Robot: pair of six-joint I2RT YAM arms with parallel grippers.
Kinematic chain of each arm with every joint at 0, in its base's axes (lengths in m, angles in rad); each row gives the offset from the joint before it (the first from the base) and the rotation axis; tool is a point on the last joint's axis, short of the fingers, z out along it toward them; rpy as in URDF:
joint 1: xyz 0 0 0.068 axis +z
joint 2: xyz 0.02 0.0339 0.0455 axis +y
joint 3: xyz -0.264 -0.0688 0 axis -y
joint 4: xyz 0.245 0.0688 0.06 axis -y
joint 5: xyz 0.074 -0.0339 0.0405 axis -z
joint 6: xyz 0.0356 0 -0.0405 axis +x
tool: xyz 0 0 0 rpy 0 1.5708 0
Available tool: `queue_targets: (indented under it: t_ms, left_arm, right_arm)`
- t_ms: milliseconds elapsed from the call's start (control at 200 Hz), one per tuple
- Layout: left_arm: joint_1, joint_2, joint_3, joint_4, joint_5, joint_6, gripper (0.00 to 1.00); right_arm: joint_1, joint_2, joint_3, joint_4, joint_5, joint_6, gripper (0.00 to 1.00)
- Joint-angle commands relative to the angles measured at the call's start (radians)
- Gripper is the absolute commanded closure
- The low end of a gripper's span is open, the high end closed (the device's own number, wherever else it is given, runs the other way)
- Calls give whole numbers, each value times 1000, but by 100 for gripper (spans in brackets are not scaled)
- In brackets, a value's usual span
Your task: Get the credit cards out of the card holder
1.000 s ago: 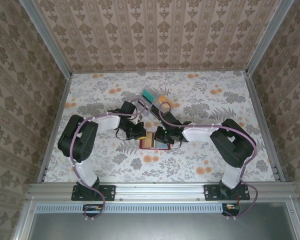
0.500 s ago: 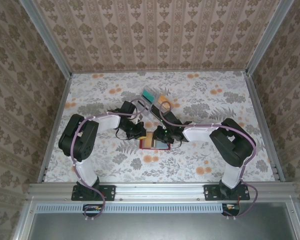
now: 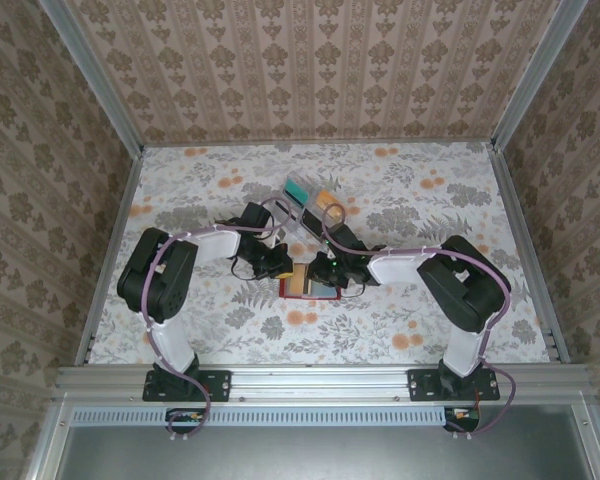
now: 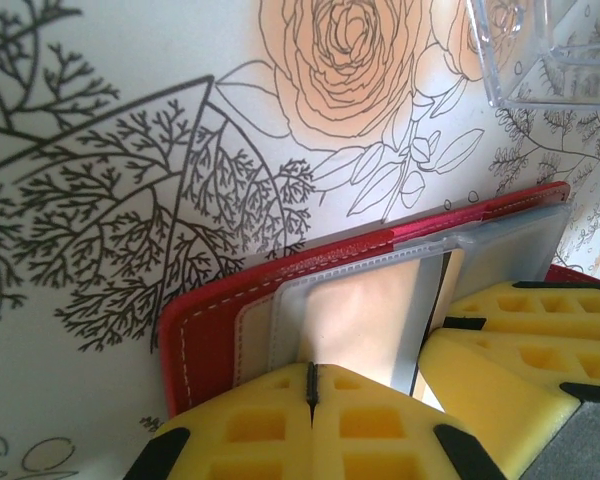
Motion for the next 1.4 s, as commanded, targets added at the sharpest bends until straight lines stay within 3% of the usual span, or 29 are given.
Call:
queue_targets:
  t_ms: [0,165,315,405,730,860,1000,1140,1310,1395]
  left_arm:
    - [-2,47,-47,-52,-87,18,96]
    - [-3,28,-22,-78,-76,27,89]
    - [-1,1,8,-119,-91,44,79]
    - [-1,-8,20,-130,-93,51,78]
    - [-12,31,26,-118,-66,52,89]
    - [-12,47,19,-121,-77,54,92]
    - [-12,63,5,-116,-82,52,94]
    - [-12,67,4,-114,-82,50,96]
    - [-11,60,12,-121,-88,51,96]
    - [-9,52,18,-129,-93,53,94]
  right_arm:
    - [10,-1,-30,125,-36,3,89]
    - [-1,-27,-46,128,-19,-4,100]
    - [-14,-70,-70,91,20,-9,100]
    - [-21,-95,-77,50,40,-27,100]
    - [-7,-41,-29,36,-2,-12,100]
    - [-6,-20,-21,69,-39,5,86]
    - [-6,-27,-28,106,-54,12,84]
    - [-7,-26,-29,113,-53,18,86]
    - [-8,-48,-44,97,-23,19,100]
    - [-12,-84,-69,86,9,-2,100]
